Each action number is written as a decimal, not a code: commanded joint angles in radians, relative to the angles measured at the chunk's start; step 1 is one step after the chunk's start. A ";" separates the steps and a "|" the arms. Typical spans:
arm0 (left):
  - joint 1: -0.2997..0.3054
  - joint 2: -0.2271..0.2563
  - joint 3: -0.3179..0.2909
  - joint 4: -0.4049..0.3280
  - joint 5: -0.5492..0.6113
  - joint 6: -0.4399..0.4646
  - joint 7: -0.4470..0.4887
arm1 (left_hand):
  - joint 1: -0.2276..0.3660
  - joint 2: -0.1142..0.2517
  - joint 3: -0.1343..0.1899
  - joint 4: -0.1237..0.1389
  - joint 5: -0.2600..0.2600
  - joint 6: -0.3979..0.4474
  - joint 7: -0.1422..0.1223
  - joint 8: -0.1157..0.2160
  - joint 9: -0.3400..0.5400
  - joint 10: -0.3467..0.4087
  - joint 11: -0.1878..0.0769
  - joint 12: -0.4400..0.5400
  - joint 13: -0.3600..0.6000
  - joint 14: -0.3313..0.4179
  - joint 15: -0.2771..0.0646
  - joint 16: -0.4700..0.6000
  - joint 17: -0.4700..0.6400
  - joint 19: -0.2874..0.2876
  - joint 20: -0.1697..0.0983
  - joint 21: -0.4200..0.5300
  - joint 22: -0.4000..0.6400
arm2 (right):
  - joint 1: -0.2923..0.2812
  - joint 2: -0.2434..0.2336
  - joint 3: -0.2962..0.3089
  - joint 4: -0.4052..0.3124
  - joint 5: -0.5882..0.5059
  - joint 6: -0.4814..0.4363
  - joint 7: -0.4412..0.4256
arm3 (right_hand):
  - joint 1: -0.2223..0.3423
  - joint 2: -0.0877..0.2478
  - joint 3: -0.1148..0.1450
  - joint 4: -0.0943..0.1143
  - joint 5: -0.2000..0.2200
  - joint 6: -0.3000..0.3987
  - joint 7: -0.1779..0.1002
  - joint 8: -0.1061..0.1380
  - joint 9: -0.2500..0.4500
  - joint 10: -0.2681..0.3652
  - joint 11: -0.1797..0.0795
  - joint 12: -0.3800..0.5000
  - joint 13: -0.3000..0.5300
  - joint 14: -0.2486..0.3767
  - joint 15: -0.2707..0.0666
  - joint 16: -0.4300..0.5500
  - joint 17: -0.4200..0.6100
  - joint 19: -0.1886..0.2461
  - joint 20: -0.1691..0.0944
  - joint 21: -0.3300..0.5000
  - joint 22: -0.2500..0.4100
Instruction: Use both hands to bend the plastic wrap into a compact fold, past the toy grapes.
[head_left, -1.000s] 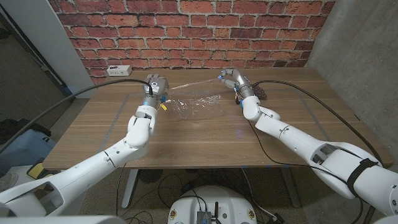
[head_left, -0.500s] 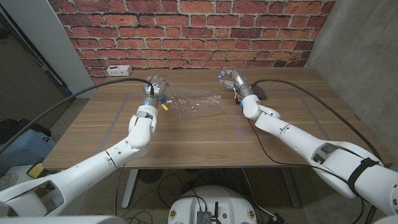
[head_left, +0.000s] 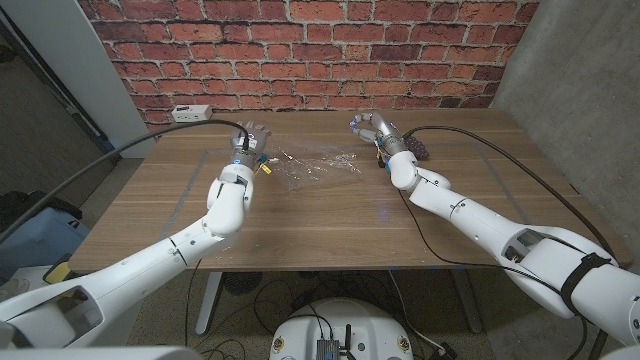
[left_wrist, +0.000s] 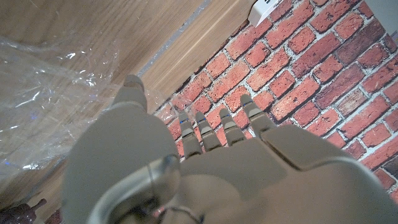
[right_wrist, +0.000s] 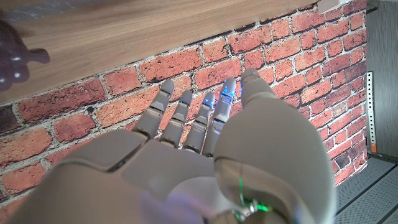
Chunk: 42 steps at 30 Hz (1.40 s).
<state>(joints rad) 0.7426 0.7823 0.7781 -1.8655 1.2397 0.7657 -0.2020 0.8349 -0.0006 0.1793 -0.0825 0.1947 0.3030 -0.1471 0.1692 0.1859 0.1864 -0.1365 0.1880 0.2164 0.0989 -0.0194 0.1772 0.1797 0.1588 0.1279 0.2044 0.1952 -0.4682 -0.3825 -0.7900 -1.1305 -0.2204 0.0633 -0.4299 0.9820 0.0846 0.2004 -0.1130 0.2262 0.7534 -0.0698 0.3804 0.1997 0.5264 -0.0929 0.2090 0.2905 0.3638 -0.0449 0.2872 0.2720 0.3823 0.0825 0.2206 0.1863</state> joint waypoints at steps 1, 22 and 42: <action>-0.046 -0.008 0.031 -0.004 0.156 -0.017 -0.253 | -0.050 -0.031 -0.032 0.007 0.029 -0.122 0.053 -0.006 0.001 -0.045 0.016 0.006 0.001 -0.038 0.018 0.001 0.003 -0.021 0.007 0.000 0.001 | 0.004 0.003 -0.002 0.009 0.001 0.005 -0.003 | -0.002 -0.001 -0.006 -0.003 0.006 -0.001 -0.005 -0.002 0.001 -0.004 0.003 0.005 0.001 -0.003 -0.074 -0.001 0.002 -0.002 0.000 -0.003 0.002; -0.007 -0.016 -0.099 -0.068 -0.062 -0.153 -0.273 | -0.154 -0.113 -0.158 0.037 0.113 -0.291 0.106 0.070 0.004 -0.193 0.136 0.028 0.003 -0.130 0.116 0.008 0.005 -0.103 0.062 -0.001 0.001 | -0.009 -0.012 0.008 -0.006 0.018 0.037 0.008 | -0.016 -0.006 -0.015 -0.002 0.005 0.009 0.008 -0.010 -0.001 0.004 0.006 0.011 0.002 -0.001 -0.071 0.002 0.004 -0.002 0.003 -0.002 0.002; -0.026 0.006 -0.107 -0.081 -0.200 -0.142 -0.266 | -0.167 -0.069 -0.163 0.056 0.136 -0.231 0.069 0.062 0.005 -0.185 0.151 0.039 0.004 -0.146 0.129 0.008 0.005 -0.129 0.074 -0.002 0.002 | 0.052 -0.123 -0.051 -0.193 0.101 -0.079 0.543 | -0.102 0.078 0.036 0.020 -0.026 -0.131 -0.124 -0.163 0.001 -0.349 0.027 -0.028 -0.025 -0.331 0.054 -0.082 0.031 -0.299 0.064 -0.035 0.000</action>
<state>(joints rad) 0.7157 0.7751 0.6932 -1.9338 1.1357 0.6320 -0.5040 0.6741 -0.0782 0.0172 -0.0331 0.3252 0.0714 -0.0548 0.2362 0.1889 0.0042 0.0055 0.2188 0.2164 -0.0394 0.1055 0.1820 0.1793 0.0420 0.2015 0.2015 0.1955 -0.4578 -0.4620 -0.7998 -1.2371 -0.1510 0.0734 -0.2022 0.9015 0.1753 0.2342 -0.0962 0.2068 0.6670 -0.1908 0.2453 0.1980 0.2188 -0.0750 0.1806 0.2680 0.0658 -0.0118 0.2081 0.2982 0.1130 0.1324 0.1807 0.1863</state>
